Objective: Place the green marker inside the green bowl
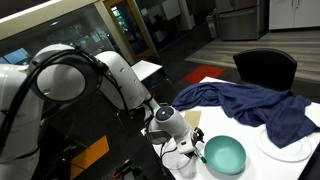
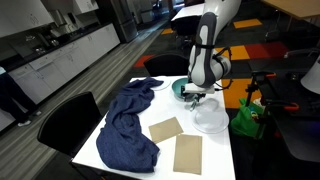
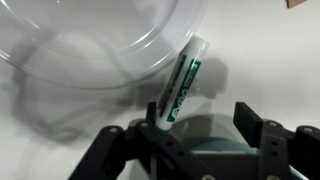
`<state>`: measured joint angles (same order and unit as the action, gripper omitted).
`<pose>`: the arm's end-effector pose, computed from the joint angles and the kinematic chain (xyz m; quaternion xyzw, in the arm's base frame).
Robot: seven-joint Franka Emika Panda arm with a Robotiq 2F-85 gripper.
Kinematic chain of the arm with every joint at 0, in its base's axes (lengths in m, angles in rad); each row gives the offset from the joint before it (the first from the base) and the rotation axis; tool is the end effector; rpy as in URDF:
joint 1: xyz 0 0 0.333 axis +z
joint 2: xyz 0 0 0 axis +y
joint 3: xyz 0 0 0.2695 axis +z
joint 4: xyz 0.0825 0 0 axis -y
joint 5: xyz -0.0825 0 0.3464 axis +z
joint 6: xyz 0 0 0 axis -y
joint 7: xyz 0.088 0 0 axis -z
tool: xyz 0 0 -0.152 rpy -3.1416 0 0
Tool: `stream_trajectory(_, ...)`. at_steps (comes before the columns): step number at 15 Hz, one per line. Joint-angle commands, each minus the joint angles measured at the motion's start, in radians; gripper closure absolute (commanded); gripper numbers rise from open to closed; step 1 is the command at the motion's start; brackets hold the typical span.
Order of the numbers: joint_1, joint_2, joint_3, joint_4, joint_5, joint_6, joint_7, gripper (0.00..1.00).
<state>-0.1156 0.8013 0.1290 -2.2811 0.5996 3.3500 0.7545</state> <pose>0.4588 -0.0468 -0.0070 -0.7613 0.6376 -0.1001 0.0622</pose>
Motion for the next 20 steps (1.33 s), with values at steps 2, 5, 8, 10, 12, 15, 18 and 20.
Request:
stream_trajectory(2, 0.035, 0.031, -0.033, 0.041, 0.020, -0.020, 0.021, 0.21)
stream_trajectory(5, 0.053, 0.045, -0.048, 0.054, 0.022, -0.031, 0.020, 0.44)
stream_trajectory(8, 0.067, 0.053, -0.056, 0.061, 0.023, -0.031, 0.019, 0.71)
stream_trajectory(10, 0.077, 0.055, -0.062, 0.064, 0.024, -0.032, 0.019, 0.86)
stream_trajectory(12, 0.090, 0.054, -0.067, 0.065, 0.025, -0.035, 0.018, 0.99)
stream_trajectory(15, 0.112, 0.032, -0.064, 0.048, 0.029, -0.029, 0.018, 0.95)
stream_trajectory(18, 0.123, 0.001, -0.046, 0.022, 0.031, -0.019, 0.018, 0.95)
stream_trajectory(20, 0.140, -0.026, -0.040, 0.005, 0.045, -0.012, 0.024, 0.95)
